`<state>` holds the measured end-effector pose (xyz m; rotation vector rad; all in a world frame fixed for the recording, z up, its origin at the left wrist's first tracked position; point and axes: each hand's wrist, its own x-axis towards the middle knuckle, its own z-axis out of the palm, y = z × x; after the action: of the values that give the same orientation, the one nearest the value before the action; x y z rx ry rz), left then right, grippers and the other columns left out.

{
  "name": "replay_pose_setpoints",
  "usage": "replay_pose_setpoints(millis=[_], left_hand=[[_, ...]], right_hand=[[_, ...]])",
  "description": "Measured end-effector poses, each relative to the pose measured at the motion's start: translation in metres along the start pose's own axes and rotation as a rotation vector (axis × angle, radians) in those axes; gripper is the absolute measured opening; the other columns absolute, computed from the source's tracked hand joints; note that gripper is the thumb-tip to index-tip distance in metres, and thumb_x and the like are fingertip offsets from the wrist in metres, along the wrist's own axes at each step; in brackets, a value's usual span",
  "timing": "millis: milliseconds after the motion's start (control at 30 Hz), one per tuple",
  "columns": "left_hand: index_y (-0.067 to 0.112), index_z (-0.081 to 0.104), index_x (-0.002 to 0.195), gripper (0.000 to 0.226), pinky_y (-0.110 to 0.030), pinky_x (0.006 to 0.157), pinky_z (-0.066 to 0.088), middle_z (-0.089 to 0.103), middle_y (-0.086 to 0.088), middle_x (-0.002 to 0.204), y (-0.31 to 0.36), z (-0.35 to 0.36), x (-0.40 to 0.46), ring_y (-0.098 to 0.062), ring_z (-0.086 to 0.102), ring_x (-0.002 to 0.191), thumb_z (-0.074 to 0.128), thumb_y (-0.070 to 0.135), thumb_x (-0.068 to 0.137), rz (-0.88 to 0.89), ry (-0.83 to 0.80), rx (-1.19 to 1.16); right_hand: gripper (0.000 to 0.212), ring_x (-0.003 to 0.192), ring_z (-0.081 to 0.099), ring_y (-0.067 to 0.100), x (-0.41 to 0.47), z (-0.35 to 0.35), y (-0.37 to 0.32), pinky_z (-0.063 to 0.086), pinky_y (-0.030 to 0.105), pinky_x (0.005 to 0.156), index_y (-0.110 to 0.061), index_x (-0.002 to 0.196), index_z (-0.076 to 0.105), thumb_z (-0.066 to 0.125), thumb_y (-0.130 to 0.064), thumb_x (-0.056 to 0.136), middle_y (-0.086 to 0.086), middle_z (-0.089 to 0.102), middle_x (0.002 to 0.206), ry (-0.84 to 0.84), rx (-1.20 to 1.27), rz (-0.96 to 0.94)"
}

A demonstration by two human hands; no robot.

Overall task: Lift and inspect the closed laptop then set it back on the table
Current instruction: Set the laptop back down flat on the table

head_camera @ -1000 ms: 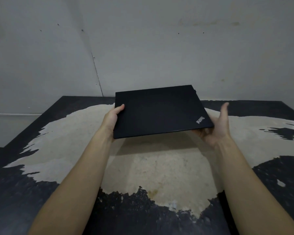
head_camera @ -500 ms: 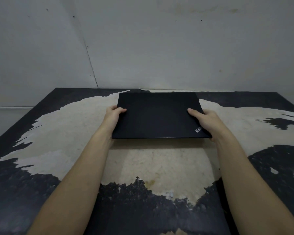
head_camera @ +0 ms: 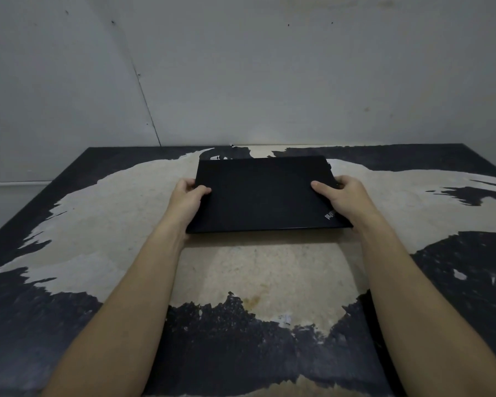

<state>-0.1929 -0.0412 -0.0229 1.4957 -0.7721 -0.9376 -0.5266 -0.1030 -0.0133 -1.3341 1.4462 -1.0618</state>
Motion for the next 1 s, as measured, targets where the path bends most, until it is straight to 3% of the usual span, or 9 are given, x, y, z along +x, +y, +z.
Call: replay_pose_setpoints(millis=[100, 267, 400, 567, 733, 1000], left_hand=[[0.027, 0.061, 0.095, 0.013, -0.020, 0.045, 0.051, 0.073, 0.001, 0.095, 0.000, 0.000, 0.000, -0.019, 0.072, 0.081, 0.073, 0.026, 0.087, 0.007, 0.012, 0.042], [0.026, 0.067, 0.094, 0.008, -0.015, 0.041, 0.049, 0.074, 0.005, 0.091, -0.003, 0.000, 0.001, -0.014, 0.071, 0.076, 0.073, 0.026, 0.089, 0.017, 0.014, 0.149], [0.023, 0.071, 0.090, 0.007, -0.015, 0.044, 0.050, 0.075, 0.005, 0.086, -0.007, 0.004, 0.003, -0.012, 0.071, 0.071, 0.074, 0.017, 0.090, 0.032, 0.002, 0.172], [0.022, 0.072, 0.096, 0.007, -0.029, 0.066, 0.056, 0.077, 0.001, 0.093, -0.009, 0.003, 0.009, -0.019, 0.073, 0.083, 0.075, 0.019, 0.090, 0.038, -0.004, 0.266], [0.020, 0.072, 0.101, 0.011, -0.041, 0.085, 0.061, 0.075, 0.001, 0.092, -0.011, 0.005, 0.010, -0.026, 0.074, 0.090, 0.075, 0.022, 0.090, 0.060, -0.016, 0.329], [0.018, 0.072, 0.108, 0.018, -0.035, 0.079, 0.059, 0.076, -0.003, 0.102, -0.008, 0.011, 0.003, -0.023, 0.071, 0.092, 0.074, 0.020, 0.091, 0.068, -0.008, 0.377]], right_hand=[[0.033, 0.091, 0.080, 0.031, 0.000, 0.002, 0.001, 0.065, 0.048, 0.086, -0.011, 0.103, 0.072, 0.086, -0.036, 0.086, 0.010, 0.082, 0.100, 0.004, -0.032, 0.001], [0.020, 0.092, 0.080, 0.033, -0.002, 0.003, 0.004, 0.064, 0.048, 0.086, -0.019, 0.088, 0.074, 0.085, -0.035, 0.087, 0.009, 0.082, 0.094, 0.008, -0.078, 0.007], [0.027, 0.093, 0.079, 0.031, -0.002, 0.002, 0.003, 0.063, 0.050, 0.090, -0.013, 0.101, 0.078, 0.084, -0.035, 0.088, 0.011, 0.082, 0.099, 0.025, -0.113, 0.002], [0.033, 0.092, 0.078, 0.031, -0.003, 0.001, 0.005, 0.063, 0.048, 0.088, -0.010, 0.102, 0.080, 0.083, -0.039, 0.088, 0.011, 0.082, 0.096, 0.021, -0.179, 0.028], [0.033, 0.088, 0.078, 0.029, -0.002, -0.003, 0.005, 0.060, 0.035, 0.073, -0.010, 0.102, 0.080, 0.083, -0.039, 0.087, 0.008, 0.082, 0.092, 0.022, -0.220, 0.039], [0.040, 0.088, 0.078, 0.031, -0.002, -0.006, 0.006, 0.064, 0.050, 0.086, -0.007, 0.104, 0.080, 0.085, -0.042, 0.085, 0.013, 0.082, 0.097, 0.032, -0.279, 0.091]])
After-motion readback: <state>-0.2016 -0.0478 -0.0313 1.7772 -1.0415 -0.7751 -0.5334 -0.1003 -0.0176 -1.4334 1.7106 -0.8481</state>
